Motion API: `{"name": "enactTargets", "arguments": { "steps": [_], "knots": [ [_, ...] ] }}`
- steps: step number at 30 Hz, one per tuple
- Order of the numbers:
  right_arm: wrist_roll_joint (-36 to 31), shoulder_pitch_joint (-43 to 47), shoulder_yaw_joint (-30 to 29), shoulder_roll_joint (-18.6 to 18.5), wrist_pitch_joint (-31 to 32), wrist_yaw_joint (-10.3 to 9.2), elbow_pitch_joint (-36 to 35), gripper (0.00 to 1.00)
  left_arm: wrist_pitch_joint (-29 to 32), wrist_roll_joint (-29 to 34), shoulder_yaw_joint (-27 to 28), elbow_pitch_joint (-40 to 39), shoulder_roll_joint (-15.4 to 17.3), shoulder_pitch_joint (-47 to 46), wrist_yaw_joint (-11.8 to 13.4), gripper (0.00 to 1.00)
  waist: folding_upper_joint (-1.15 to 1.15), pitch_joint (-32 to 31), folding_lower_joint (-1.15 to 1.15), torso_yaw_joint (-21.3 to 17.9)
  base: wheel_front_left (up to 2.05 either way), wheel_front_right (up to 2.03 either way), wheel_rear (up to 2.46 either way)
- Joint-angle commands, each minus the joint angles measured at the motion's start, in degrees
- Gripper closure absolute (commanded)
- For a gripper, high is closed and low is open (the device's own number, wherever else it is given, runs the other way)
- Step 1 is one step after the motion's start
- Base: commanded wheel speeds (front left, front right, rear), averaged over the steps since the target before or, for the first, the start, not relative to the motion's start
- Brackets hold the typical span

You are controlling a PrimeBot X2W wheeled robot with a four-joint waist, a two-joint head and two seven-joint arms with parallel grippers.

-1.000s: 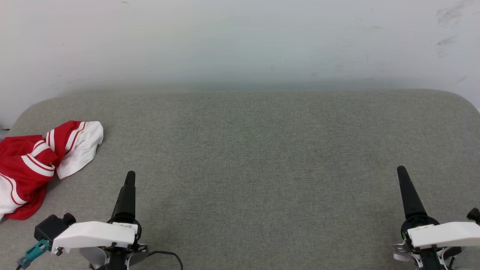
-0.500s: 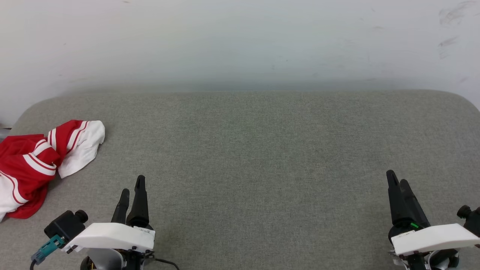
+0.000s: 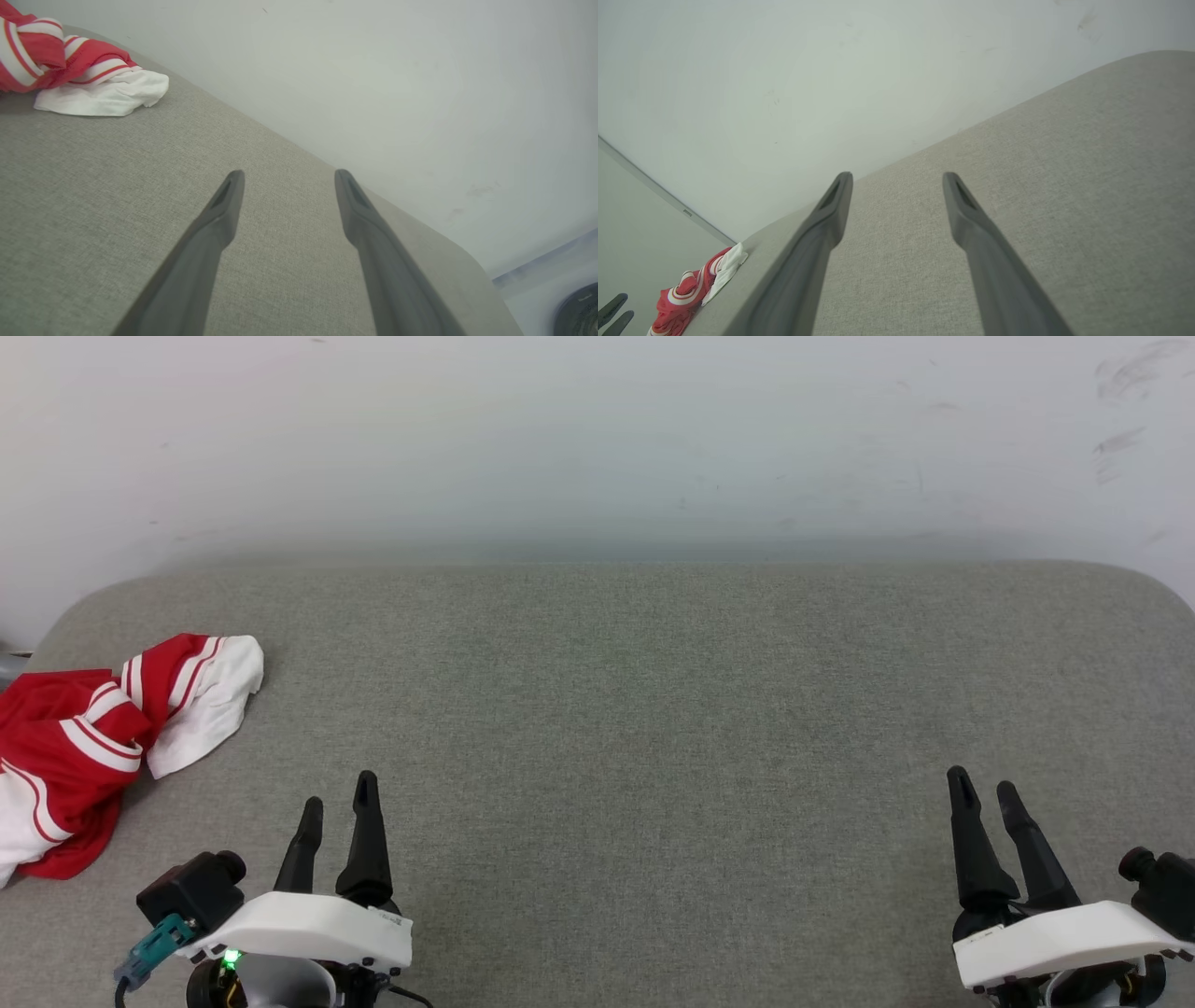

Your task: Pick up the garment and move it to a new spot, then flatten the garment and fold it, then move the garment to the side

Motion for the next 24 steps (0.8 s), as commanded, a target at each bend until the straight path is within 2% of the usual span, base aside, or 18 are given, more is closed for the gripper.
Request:
{"name": "enactTargets", "arguments": {
  "steps": [1,24],
  "knots": [
    [-1.94,-0.1,0.17,0.02,-0.62,0.01,-1.03,0.0,-0.59,1.89,-0.28,-1.12,0.37,-0.01,0.42,0.0,0.0,-0.01,0.0,0.0,0.0,0.0,0.0],
    [-16.67,1.39,0.7,0.04,-4.13,0.0,-3.2,0.0,-4.09,16.53,-3.99,-3.06,1.7,1.13,3.67,0.0,0.0,-0.04,0.0,0.32,0.0,0.0,0.0]
  ]
}}
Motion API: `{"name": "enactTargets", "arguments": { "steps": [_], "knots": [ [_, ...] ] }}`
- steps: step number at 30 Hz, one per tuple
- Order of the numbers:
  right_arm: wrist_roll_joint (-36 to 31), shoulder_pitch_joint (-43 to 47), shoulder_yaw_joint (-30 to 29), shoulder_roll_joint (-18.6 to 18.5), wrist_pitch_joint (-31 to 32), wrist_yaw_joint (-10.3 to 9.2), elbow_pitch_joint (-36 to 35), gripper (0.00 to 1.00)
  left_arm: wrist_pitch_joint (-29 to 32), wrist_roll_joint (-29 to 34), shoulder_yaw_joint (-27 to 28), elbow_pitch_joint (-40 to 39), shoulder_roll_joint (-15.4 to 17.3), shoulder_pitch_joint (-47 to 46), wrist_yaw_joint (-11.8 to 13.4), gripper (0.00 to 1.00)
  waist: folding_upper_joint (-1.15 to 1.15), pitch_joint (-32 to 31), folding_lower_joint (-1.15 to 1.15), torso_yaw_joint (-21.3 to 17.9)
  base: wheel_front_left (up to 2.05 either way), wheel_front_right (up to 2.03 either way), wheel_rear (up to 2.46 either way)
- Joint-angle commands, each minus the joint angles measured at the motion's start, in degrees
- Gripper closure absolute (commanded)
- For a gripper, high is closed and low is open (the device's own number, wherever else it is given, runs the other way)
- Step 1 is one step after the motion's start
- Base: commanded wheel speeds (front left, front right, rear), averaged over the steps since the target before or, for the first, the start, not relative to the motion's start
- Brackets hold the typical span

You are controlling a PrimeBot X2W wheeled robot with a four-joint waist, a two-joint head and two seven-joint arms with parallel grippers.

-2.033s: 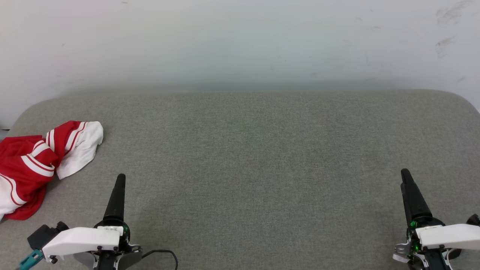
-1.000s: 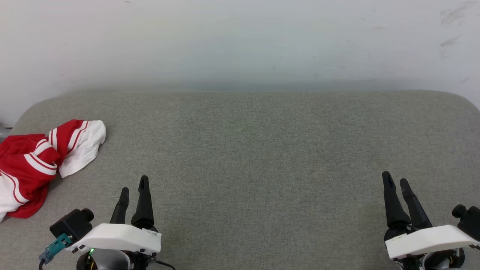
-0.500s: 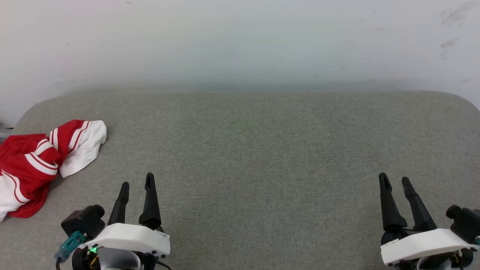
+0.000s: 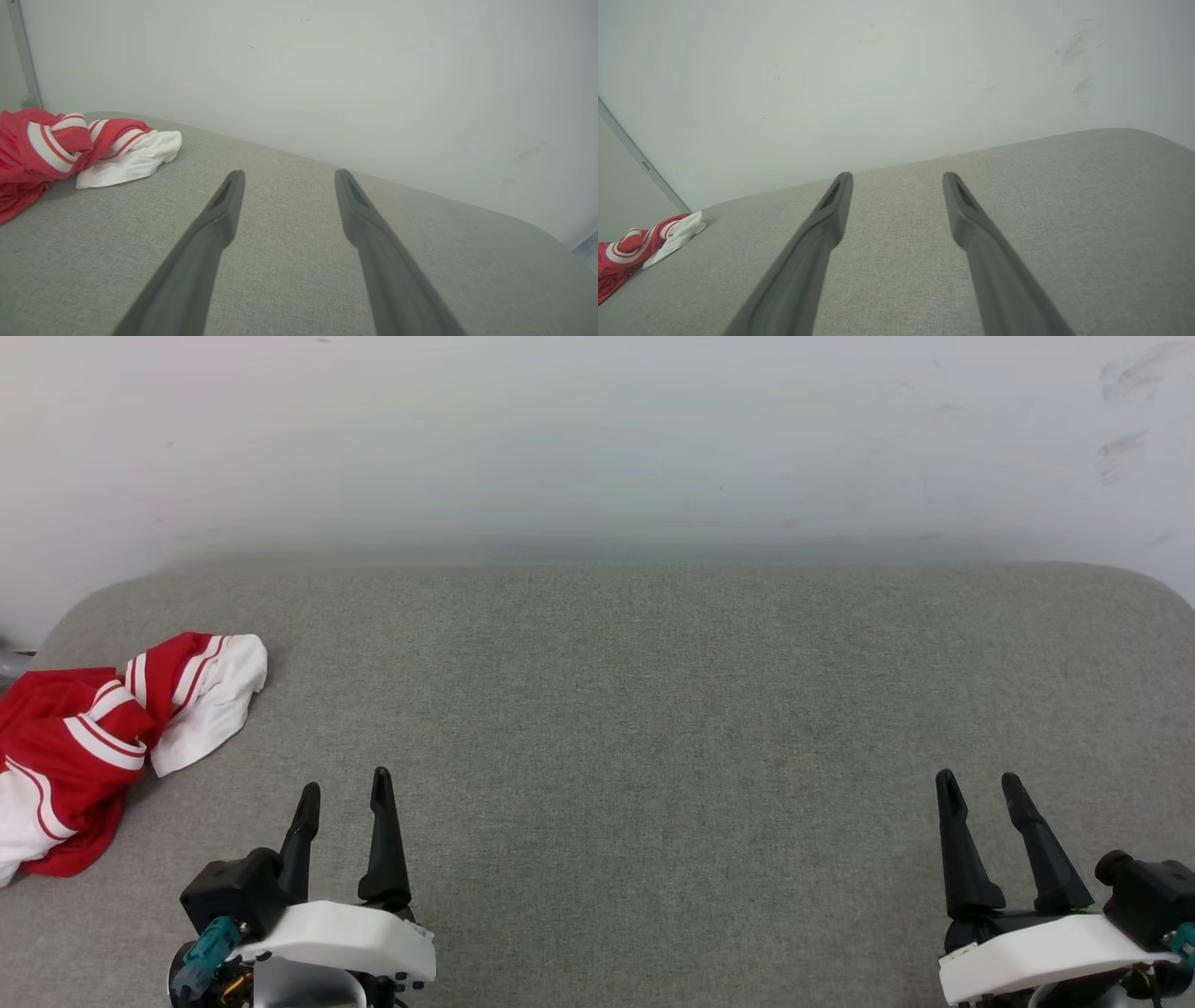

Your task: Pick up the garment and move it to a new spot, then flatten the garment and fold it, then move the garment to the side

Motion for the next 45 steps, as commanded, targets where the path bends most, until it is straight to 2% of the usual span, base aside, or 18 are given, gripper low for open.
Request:
{"name": "enactTargets", "arguments": {
  "steps": [1,18,33,45],
  "knots": [
    [-1.75,0.2,-0.01,0.04,-0.62,-0.01,-0.88,0.0,-0.53,1.72,-0.23,-0.72,0.24,0.09,0.42,0.0,0.0,-0.03,0.0,0.03,0.0,0.0,0.0],
    [-9.36,1.09,0.13,0.05,-2.75,-0.01,-1.91,0.0,-2.68,9.89,-1.27,-1.66,0.54,1.0,1.54,0.0,0.0,-0.2,0.0,0.18,0.0,0.0,0.0],
    [-15.16,2.24,0.44,0.06,-4.43,-0.02,-2.96,0.0,-4.33,14.32,0.16,-1.06,-0.73,2.16,-1.86,0.0,0.0,-0.32,0.0,0.44,0.0,0.0,0.0],
    [-17.76,2.42,0.37,0.07,-5.64,-0.03,-2.99,0.0,-5.58,18.65,1.19,-0.91,-1.51,2.53,-3.2,0.0,0.0,-0.27,0.0,0.51,0.0,0.0,0.0]
  ]
}}
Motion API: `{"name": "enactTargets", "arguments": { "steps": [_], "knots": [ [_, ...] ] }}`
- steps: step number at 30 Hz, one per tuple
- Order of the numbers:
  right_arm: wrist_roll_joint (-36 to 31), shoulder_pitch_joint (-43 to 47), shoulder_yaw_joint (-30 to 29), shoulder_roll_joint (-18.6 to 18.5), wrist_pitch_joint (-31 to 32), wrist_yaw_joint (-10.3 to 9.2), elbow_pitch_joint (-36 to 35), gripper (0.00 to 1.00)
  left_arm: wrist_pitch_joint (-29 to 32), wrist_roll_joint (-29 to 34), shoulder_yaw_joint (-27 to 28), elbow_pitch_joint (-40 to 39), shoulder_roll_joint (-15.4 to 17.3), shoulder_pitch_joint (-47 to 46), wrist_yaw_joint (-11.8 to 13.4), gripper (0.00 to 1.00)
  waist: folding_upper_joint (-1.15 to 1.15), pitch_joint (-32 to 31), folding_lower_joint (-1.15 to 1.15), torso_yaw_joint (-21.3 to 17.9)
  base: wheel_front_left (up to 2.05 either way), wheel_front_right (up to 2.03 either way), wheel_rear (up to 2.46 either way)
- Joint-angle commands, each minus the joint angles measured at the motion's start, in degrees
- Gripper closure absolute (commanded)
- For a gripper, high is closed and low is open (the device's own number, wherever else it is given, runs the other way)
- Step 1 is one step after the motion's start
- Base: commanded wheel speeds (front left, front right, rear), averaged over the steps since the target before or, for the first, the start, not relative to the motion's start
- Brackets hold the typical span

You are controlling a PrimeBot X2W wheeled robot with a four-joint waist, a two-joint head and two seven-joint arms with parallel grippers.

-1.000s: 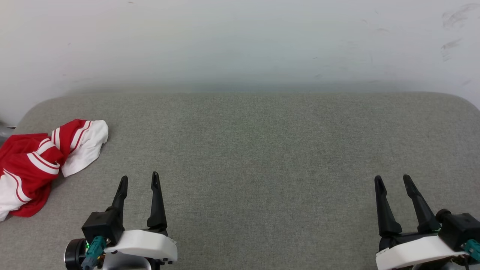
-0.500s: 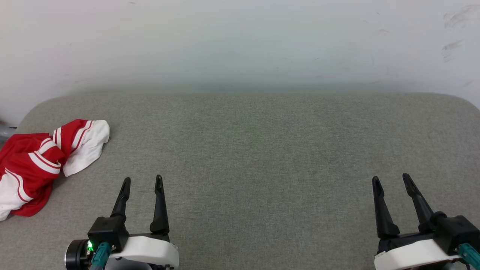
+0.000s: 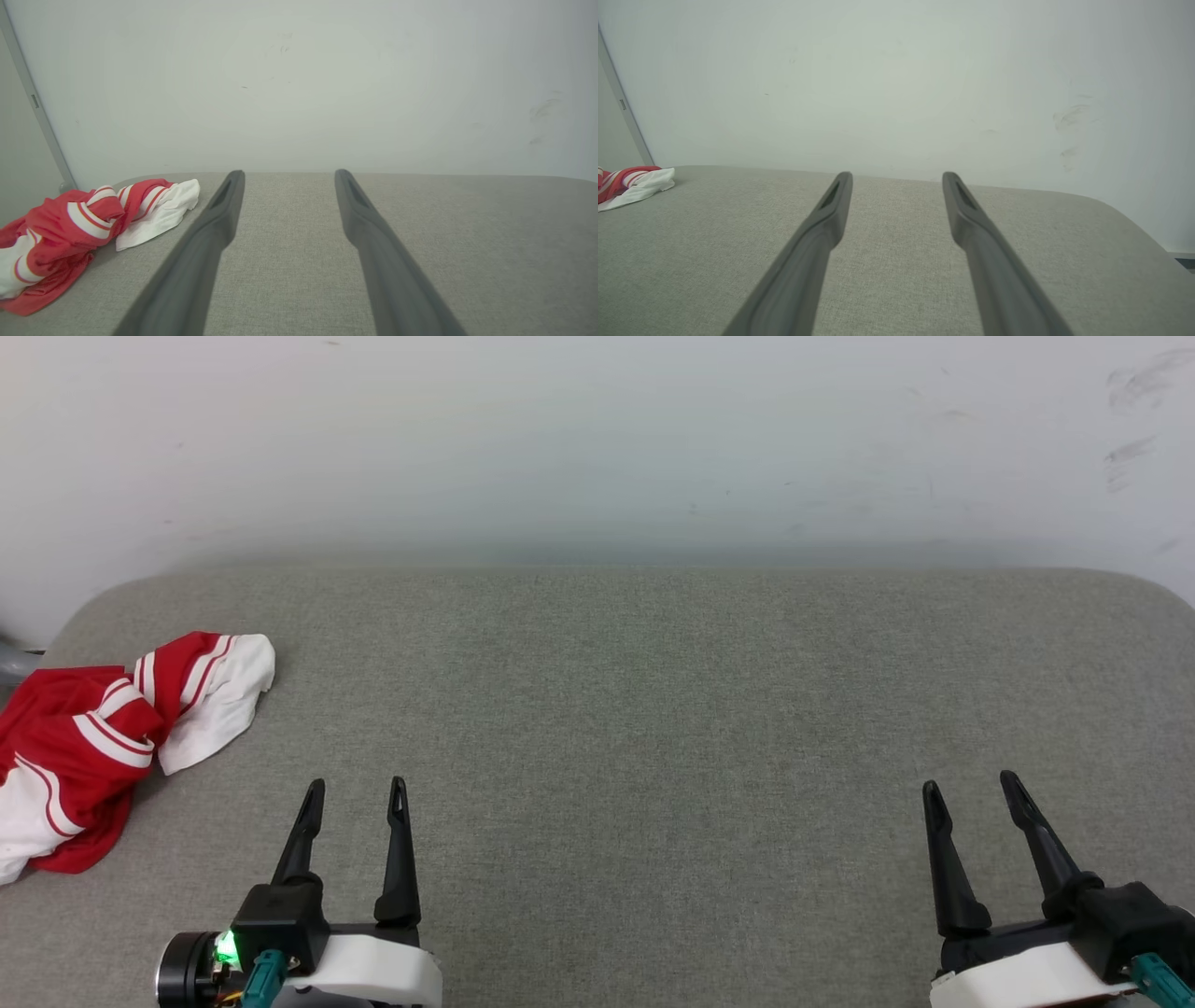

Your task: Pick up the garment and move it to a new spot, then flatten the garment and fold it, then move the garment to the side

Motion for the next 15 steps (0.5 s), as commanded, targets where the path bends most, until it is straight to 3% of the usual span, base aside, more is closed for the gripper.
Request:
{"name": "enactTargets", "arguments": {
  "steps": [1,15],
  "knots": [
    [-0.97,0.45,-0.05,0.07,-0.39,-0.04,-0.22,0.0,-0.47,0.84,0.03,-0.13,-0.14,0.5,-0.26,0.0,0.0,0.02,0.0,-0.02,0.0,0.0,0.0],
    [2.39,0.38,-0.25,0.08,-0.3,-0.04,0.75,0.0,-0.34,-0.57,1.42,0.72,-0.32,0.42,-1.38,0.0,0.0,0.07,0.0,-0.19,0.0,0.0,0.0]
  ]
}}
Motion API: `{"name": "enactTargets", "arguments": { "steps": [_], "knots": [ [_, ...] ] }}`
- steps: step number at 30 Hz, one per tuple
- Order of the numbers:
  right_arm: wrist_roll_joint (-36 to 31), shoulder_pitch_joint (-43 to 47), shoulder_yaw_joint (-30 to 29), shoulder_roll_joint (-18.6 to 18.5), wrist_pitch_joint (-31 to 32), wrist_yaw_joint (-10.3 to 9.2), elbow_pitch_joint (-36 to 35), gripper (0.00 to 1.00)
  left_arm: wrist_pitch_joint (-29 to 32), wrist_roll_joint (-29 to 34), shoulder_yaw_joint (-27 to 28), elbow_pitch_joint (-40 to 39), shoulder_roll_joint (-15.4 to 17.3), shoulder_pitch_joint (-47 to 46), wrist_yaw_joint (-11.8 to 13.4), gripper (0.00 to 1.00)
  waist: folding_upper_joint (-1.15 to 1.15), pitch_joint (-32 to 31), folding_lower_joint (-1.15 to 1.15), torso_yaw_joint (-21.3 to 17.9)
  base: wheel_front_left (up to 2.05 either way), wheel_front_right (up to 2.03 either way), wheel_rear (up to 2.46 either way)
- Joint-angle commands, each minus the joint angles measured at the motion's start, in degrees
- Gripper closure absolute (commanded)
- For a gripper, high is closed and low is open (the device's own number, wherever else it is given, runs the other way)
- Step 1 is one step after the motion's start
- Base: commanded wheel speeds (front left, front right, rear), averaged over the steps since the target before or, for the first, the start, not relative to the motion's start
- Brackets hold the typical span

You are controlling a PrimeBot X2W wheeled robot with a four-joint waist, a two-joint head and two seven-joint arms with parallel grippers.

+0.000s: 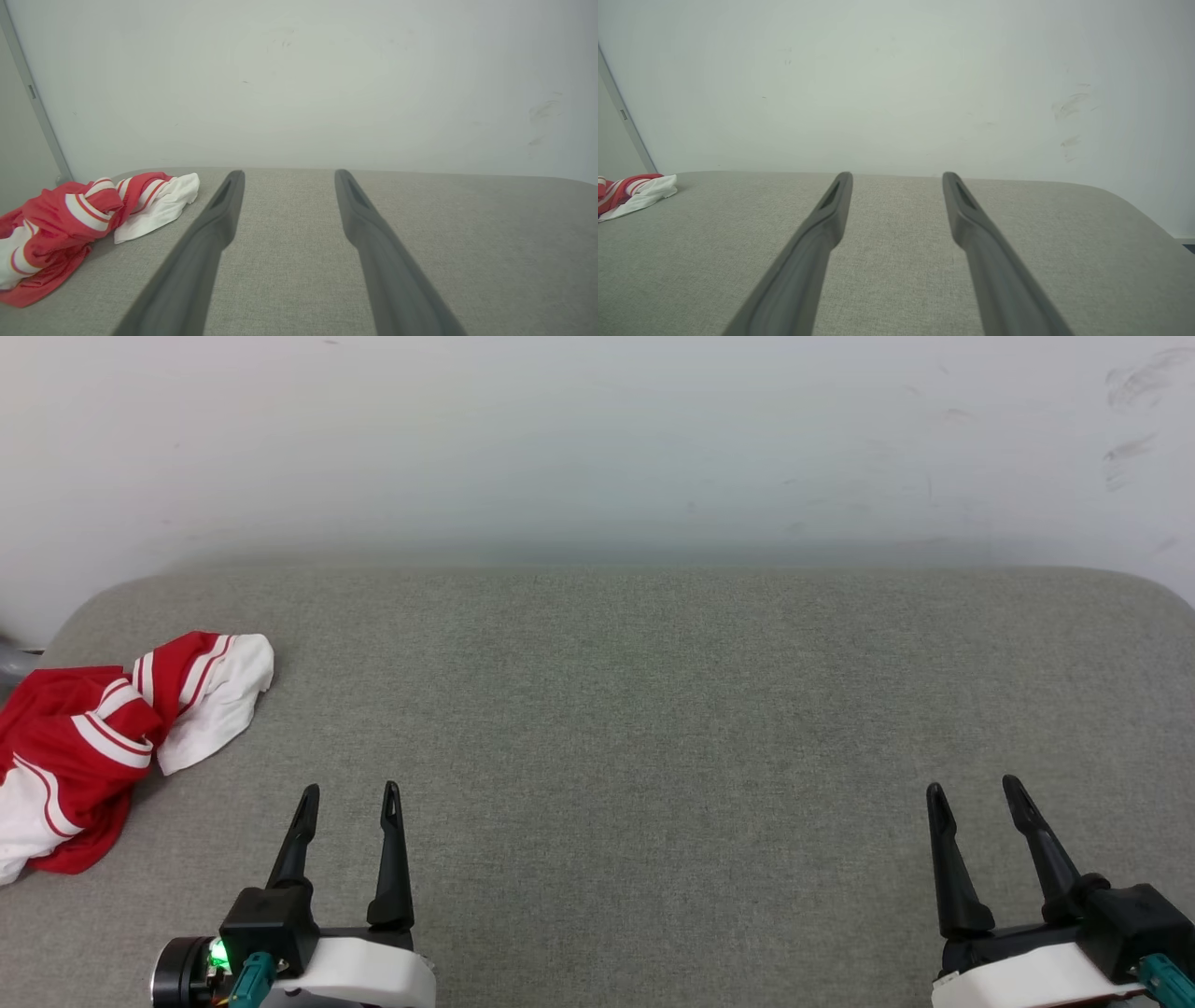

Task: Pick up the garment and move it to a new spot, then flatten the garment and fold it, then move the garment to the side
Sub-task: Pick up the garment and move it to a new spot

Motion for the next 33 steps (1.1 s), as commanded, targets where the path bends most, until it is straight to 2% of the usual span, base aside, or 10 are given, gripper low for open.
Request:
{"name": "enactTargets", "arguments": {
  "steps": [1,19,25,33],
  "knots": [
    [0.38,0.25,-0.08,0.09,-0.14,-0.04,0.08,0.0,-0.16,-0.1,0.1,0.17,-0.13,0.19,-0.09,0.0,0.0,0.0,0.0,0.01,0.0,0.0,0.0],
    [1.46,0.47,0.38,0.09,-0.14,-0.04,0.58,0.0,-0.16,-0.65,-0.18,0.52,-0.13,-0.52,-0.12,0.0,0.0,0.2,0.0,1.46,0.0,0.0,0.0],
    [1.2,0.74,0.88,0.09,-0.13,-0.04,0.13,0.0,-0.16,-0.86,-0.06,0.34,-0.13,-0.75,-0.06,0.0,0.0,0.31,0.0,4.33,0.0,0.0,0.0],
    [0.86,1.21,0.87,0.09,-0.13,-0.04,0.1,0.0,-0.16,-1.39,0.5,0.47,-0.13,-0.51,-0.18,0.0,0.0,0.38,0.0,10.16,0.0,0.0,0.0]
  ]
}}
